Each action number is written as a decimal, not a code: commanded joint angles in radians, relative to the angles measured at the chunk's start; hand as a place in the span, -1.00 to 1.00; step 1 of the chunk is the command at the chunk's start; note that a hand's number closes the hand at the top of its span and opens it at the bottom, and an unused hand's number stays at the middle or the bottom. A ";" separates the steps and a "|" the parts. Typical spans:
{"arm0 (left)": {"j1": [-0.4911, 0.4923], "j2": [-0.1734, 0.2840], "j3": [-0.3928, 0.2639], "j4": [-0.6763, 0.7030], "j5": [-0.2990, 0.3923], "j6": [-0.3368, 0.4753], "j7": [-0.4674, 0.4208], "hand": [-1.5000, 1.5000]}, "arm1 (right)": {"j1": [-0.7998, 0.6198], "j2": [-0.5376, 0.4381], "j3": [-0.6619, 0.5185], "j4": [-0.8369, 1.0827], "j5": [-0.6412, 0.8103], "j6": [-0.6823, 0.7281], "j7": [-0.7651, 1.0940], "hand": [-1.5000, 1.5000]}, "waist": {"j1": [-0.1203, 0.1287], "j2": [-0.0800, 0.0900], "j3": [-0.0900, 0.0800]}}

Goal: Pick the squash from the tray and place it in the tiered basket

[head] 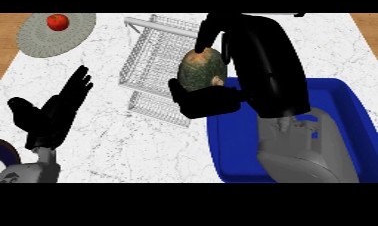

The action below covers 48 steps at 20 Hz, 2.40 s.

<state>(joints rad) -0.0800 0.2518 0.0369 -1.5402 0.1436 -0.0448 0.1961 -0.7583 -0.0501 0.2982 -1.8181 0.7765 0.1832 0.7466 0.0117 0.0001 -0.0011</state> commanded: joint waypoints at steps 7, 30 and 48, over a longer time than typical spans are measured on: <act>0.008 -0.016 0.005 -0.032 -0.019 -0.001 0.029 0.00 | -0.237 0.050 0.032 0.327 -0.046 -0.115 0.111 1.00 | 0.002 0.000 0.001; 0.019 -0.067 -0.005 -0.019 -0.062 -0.023 -0.016 0.00 | -0.349 0.050 0.165 0.892 -0.107 -0.727 -0.143 1.00 | 0.018 0.005 0.001; -0.033 -0.037 0.060 0.019 -0.044 -0.042 0.005 0.00 | -0.401 0.050 0.059 0.941 -0.470 -0.955 -0.310 -1.00 | 0.007 0.007 0.001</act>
<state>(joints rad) -0.1035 0.2047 0.0739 -1.5525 0.0996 -0.0847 0.2234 -1.1936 0.0002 0.4344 -0.8639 0.3768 -0.7263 0.5163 0.0305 0.0029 -0.0005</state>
